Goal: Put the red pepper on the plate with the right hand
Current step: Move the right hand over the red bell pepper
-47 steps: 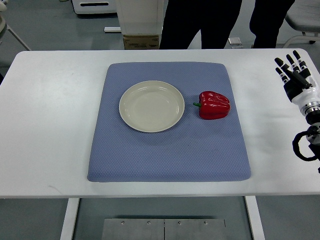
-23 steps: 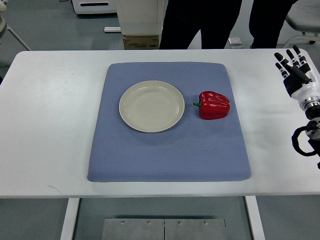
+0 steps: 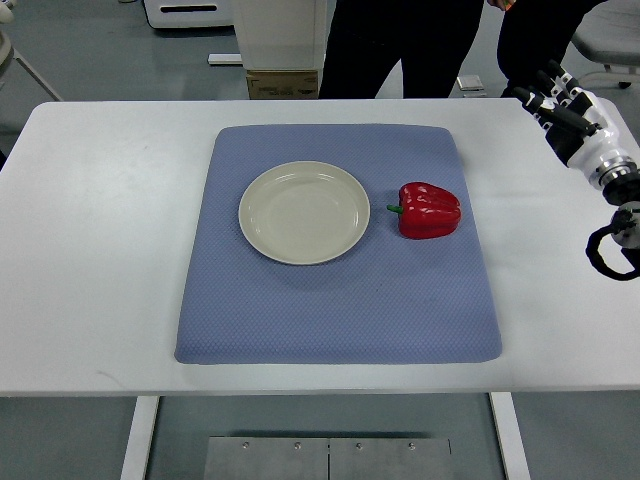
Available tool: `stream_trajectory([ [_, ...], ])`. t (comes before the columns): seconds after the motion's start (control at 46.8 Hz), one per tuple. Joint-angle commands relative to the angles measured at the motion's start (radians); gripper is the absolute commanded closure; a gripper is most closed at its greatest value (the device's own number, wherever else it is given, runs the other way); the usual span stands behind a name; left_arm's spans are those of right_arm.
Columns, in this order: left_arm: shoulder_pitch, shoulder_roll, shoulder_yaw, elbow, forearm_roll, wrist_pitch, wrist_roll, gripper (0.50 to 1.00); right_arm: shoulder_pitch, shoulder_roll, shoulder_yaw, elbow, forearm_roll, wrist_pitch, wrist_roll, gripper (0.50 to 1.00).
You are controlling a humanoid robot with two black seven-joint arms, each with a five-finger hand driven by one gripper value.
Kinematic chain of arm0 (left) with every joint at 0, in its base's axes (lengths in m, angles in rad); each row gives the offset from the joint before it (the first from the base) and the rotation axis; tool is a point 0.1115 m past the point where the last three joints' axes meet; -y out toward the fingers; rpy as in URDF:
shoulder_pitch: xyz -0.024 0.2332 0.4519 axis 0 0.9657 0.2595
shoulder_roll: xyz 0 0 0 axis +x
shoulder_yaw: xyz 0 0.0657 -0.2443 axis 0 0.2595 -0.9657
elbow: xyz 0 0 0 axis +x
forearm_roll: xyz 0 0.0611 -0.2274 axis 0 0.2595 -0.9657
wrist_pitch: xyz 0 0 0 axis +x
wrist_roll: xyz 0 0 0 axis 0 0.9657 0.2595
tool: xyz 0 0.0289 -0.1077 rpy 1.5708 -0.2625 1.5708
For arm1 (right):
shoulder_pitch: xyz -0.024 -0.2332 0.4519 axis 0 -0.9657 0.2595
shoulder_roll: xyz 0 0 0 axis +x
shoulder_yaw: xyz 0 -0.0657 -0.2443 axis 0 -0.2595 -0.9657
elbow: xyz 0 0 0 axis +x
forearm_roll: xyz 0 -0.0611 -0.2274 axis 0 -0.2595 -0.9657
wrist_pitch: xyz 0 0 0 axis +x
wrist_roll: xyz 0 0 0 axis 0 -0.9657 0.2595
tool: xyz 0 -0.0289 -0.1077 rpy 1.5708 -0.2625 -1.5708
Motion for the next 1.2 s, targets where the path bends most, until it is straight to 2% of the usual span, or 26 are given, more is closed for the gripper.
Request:
stream_trajectory([
  [0.0,0.001,0.0,0.0,0.0,0.0,0.0,0.0,0.5,0.015,-0.088,-0.049,0.09,0.0,-0.003,-0.01,0.5],
  [0.107,0.001,0.0,0.0,0.0,0.0,0.0,0.0,0.5,0.05,-0.21,-0.117,0.252,-0.002,-0.009,-0.01,0.5],
  [0.192,0.001,0.0,0.0,0.0,0.0,0.0,0.0,0.5,0.075,-0.27,-0.168,0.336,-0.002,-0.015,-0.01,0.5],
  [0.342,0.001,0.0,0.0,0.0,0.0,0.0,0.0,0.5,0.116,-0.333,-0.269,0.457,-0.051,-0.029,-0.01,0.5],
  [0.534,0.001,0.0,0.0,0.0,0.0,0.0,0.0,0.5,0.24,-0.341,-0.473,0.578,-0.318,-0.096,-0.009,0.5],
  [0.62,0.001,0.0,0.0,0.0,0.0,0.0,0.0,0.5,0.335,-0.33,-0.595,0.601,-0.365,-0.126,-0.01,0.5],
  [0.748,0.001,0.0,0.0,0.0,0.0,0.0,0.0,0.5,0.501,-0.301,-0.799,0.617,-0.373,-0.129,-0.023,0.5],
  [0.855,0.001,0.0,0.0,0.0,0.0,0.0,0.0,0.5,0.637,-0.258,-0.956,0.617,-0.372,-0.141,-0.053,0.5],
  [0.983,0.001,0.0,0.0,0.0,0.0,0.0,0.0,0.5,0.78,-0.172,-1.14,0.62,-0.366,-0.185,-0.104,0.5],
  [1.176,0.001,0.0,0.0,0.0,0.0,0.0,0.0,0.5,0.918,-0.001,-1.336,0.625,-0.307,-0.235,-0.135,0.5],
])
